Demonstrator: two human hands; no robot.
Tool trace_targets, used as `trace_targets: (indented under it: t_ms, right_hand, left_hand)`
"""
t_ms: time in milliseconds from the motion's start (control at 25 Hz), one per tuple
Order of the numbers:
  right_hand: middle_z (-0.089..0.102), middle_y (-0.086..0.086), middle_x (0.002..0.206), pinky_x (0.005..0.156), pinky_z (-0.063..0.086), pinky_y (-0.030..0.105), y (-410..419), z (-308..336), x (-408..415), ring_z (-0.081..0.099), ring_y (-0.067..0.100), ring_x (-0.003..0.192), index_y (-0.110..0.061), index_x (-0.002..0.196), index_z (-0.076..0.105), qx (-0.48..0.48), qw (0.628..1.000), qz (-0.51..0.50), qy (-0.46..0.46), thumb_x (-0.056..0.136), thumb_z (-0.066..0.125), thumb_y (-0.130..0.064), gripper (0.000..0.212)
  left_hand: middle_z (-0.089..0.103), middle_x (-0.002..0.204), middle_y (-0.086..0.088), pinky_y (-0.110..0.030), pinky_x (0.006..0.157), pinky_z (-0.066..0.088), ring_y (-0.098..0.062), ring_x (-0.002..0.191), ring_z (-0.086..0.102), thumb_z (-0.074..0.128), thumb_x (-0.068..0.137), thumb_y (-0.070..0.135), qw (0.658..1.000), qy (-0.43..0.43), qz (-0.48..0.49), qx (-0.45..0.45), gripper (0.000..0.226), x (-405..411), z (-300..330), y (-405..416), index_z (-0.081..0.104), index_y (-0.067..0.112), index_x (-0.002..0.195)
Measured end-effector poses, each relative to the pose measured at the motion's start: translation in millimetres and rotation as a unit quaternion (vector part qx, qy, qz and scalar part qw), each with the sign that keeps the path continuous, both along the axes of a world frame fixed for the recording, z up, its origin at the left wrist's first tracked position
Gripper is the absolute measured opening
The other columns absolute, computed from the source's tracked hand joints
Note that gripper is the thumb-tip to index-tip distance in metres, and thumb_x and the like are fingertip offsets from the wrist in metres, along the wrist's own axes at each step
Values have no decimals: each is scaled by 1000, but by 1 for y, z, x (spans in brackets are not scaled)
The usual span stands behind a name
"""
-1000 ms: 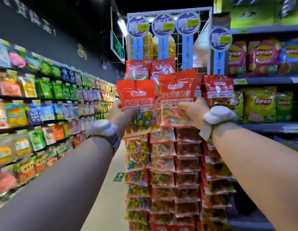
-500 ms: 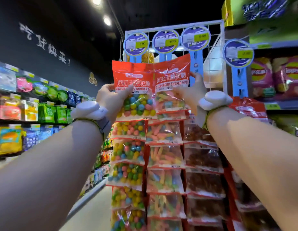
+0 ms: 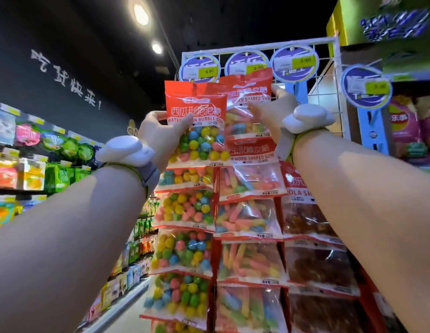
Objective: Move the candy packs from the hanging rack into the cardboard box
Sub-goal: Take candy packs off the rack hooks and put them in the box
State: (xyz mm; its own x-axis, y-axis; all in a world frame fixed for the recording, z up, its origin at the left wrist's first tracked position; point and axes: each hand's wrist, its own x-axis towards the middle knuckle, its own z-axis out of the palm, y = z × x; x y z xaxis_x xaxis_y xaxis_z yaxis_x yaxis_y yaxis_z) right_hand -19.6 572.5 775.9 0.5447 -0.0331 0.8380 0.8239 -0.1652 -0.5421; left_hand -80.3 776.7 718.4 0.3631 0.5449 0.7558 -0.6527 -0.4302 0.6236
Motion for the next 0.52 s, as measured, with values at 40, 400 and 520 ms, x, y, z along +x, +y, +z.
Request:
trace_targets:
  t_ms: [40, 400, 520]
  right_hand:
    - [66, 1, 110, 97, 50, 34, 2, 4, 2, 64, 19, 102, -13, 125, 56, -2, 1000, -5, 13, 79, 73, -23, 50]
    - [68, 4, 112, 99, 48, 31, 16, -10, 0, 65, 20, 104, -13, 117, 62, 16, 997, -1, 74, 86, 67, -17, 32]
    - [65, 11, 119, 103, 46, 34, 17, -16, -7, 62, 22, 108, -6, 119, 60, 31, 996, 9, 80, 88, 65, -12, 33]
  left_hand:
    - [71, 104, 1, -41, 83, 59, -18, 90, 71, 80, 65, 57, 1000, 2, 1, 1, 70, 1, 2, 2, 54, 21, 120]
    - [70, 105, 1, -41, 83, 59, -19, 89, 71, 78, 64, 63, 999, 21, -24, -2, 81, 14, 5, 22, 53, 19, 128]
    - [72, 101, 1, -39, 82, 59, -17, 86, 72, 77, 65, 63, 999, 32, -42, -8, 78, 20, 7, 27, 56, 18, 125]
